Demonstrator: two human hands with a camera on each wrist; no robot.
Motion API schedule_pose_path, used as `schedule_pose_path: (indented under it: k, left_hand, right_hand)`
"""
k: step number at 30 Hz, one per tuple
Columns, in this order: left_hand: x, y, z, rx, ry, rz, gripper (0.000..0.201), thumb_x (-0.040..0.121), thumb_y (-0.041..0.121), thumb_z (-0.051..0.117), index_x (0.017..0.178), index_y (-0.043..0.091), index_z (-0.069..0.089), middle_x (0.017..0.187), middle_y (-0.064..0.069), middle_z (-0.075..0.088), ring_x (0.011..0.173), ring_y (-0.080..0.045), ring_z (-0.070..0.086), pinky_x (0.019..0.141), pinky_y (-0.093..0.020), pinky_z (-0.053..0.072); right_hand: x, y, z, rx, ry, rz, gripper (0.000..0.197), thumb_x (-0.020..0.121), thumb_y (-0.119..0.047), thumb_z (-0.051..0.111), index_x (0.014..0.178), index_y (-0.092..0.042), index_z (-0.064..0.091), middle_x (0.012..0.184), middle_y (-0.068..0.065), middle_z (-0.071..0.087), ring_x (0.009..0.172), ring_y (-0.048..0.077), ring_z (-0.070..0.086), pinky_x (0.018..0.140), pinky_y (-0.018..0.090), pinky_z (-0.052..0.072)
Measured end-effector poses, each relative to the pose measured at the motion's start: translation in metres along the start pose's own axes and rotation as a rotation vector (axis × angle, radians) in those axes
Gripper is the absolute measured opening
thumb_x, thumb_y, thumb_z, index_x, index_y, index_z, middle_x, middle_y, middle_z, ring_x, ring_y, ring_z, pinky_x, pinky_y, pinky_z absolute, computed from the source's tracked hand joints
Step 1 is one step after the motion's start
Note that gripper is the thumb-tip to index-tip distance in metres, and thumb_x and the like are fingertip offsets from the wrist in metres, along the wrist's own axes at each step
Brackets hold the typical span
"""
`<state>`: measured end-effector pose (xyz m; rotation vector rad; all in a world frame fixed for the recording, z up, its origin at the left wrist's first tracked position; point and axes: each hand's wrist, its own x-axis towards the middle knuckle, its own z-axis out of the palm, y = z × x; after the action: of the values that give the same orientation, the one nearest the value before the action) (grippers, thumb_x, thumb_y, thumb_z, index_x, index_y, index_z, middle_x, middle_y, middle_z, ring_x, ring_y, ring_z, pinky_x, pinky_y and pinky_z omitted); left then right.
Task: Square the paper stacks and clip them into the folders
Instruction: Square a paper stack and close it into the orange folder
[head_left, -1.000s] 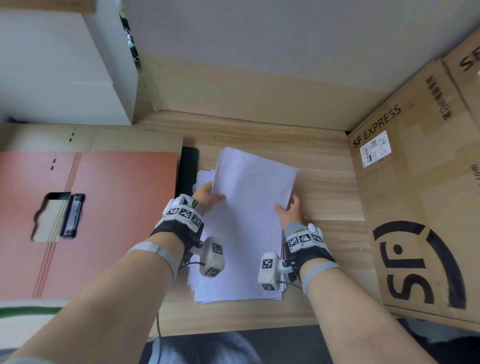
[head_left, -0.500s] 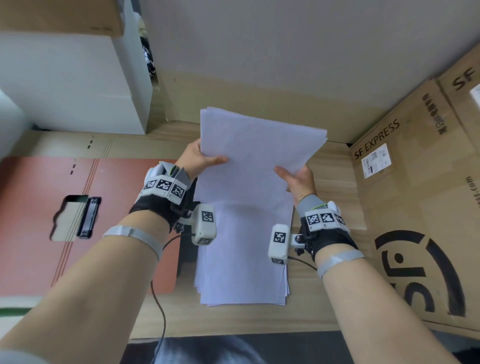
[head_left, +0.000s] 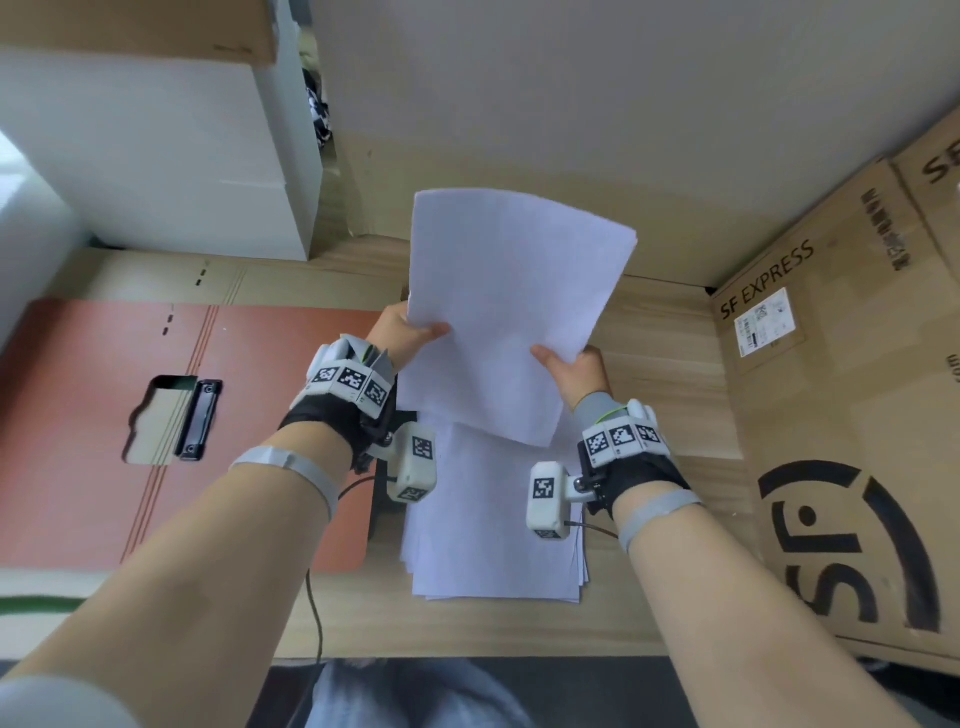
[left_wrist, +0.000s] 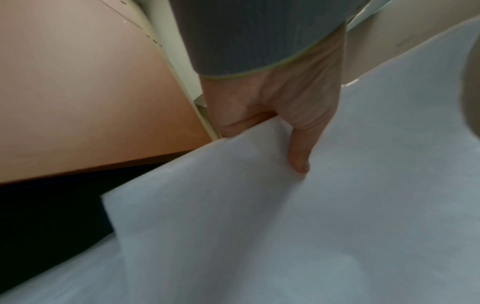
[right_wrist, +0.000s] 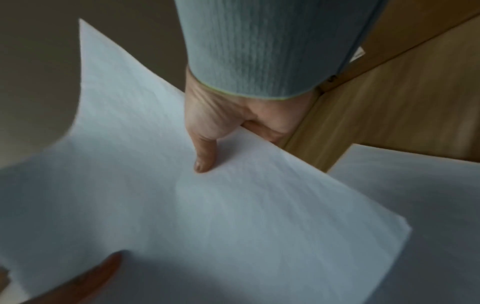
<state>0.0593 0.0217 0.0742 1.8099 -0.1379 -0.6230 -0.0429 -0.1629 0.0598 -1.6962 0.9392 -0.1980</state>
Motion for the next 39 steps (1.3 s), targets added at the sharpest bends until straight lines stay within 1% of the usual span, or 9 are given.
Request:
schedule_pose_path:
  k: [7,14,17,21,25,27,30,33,39]
  left_hand:
    - [0.002,0.021,-0.046,0.110,0.059,-0.109,0.042,0.088,0.009,0.062,0.129,0.006,0.054,0.129,-0.017,0.060,0.119,-0.034,0.056,0.086,-0.032,0.045]
    - [-0.007,-0.055,-0.124,0.312,0.104,-0.281,0.043,0.082,0.002,0.067,0.124,-0.002,0.055,0.118,-0.023,0.063,0.105,-0.039,0.062,0.092,-0.050,0.052]
    - [-0.017,-0.086,-0.152,0.371,0.128,-0.350,0.029,0.082,-0.001,0.064,0.111,0.001,0.060,0.087,-0.012,0.065,0.076,-0.028,0.061,0.074,-0.035,0.053]
    - [-0.028,-0.127,-0.192,0.668,0.269,-0.416,0.024,0.077,0.017,0.067,0.098,0.009,0.065,0.097,-0.012,0.067,0.096,-0.033,0.064,0.090,-0.037,0.050]
    - [-0.047,-0.121,-0.194,0.747,0.259,-0.409,0.012,0.083,0.014,0.064,0.076,0.010,0.055,0.083,-0.011,0.057,0.077,-0.027,0.056,0.075,-0.029,0.043]
    - [-0.048,-0.124,-0.194,0.755,0.223,-0.394,0.027,0.085,0.005,0.059,0.063,0.012,0.043,0.071,-0.008,0.048,0.064,-0.023,0.044,0.063,-0.024,0.035]
    - [-0.048,-0.122,-0.196,0.720,0.208,-0.383,0.006,0.083,0.003,0.055,0.087,0.007,0.053,0.085,-0.015,0.054,0.078,-0.028,0.051,0.066,-0.028,0.033]
    - [-0.051,-0.122,-0.196,0.743,0.171,-0.386,0.021,0.087,0.012,0.057,0.106,0.006,0.052,0.099,-0.017,0.054,0.089,-0.030,0.053,0.077,-0.033,0.037]
    - [-0.044,-0.121,-0.194,0.884,0.133,-0.403,0.014,0.084,0.014,0.057,0.081,0.005,0.046,0.090,-0.013,0.048,0.076,-0.027,0.045,0.068,-0.031,0.035]
  right_hand:
    - [0.002,-0.041,0.032,-0.029,-0.138,-0.016,0.035,0.081,-0.004,0.068,0.111,0.011,0.061,0.117,0.022,0.064,0.101,0.028,0.063,0.093,0.037,0.049]
    - [-0.026,-0.016,0.106,-0.210,-0.302,0.119,0.055,0.075,-0.023,0.075,0.120,0.003,0.056,0.122,0.016,0.063,0.113,0.030,0.061,0.100,0.043,0.048]
    - [-0.039,-0.006,0.130,-0.200,-0.340,0.162,0.049,0.077,-0.018,0.073,0.119,0.004,0.058,0.122,0.015,0.063,0.112,0.030,0.061,0.100,0.043,0.048]
    - [-0.052,0.004,0.160,-0.210,-0.411,0.203,0.049,0.077,-0.017,0.073,0.118,0.004,0.058,0.120,0.018,0.064,0.112,0.033,0.061,0.099,0.046,0.048]
    - [-0.060,0.014,0.175,-0.235,-0.412,0.210,0.055,0.076,-0.019,0.074,0.123,0.003,0.054,0.124,0.016,0.061,0.115,0.031,0.059,0.101,0.044,0.046]
    - [-0.065,0.018,0.181,-0.256,-0.419,0.212,0.060,0.076,-0.021,0.074,0.127,0.001,0.050,0.128,0.013,0.059,0.117,0.028,0.057,0.103,0.043,0.044]
    - [-0.066,0.027,0.189,-0.298,-0.443,0.225,0.068,0.073,-0.028,0.075,0.129,0.000,0.048,0.131,0.012,0.057,0.119,0.028,0.056,0.104,0.043,0.044]
    - [-0.070,0.032,0.192,-0.315,-0.438,0.244,0.071,0.075,-0.029,0.075,0.132,0.000,0.045,0.134,0.014,0.055,0.122,0.029,0.054,0.105,0.044,0.043]
    - [-0.075,0.035,0.187,-0.347,-0.406,0.265,0.070,0.081,-0.026,0.070,0.137,0.001,0.039,0.140,0.013,0.048,0.128,0.030,0.048,0.108,0.042,0.038]
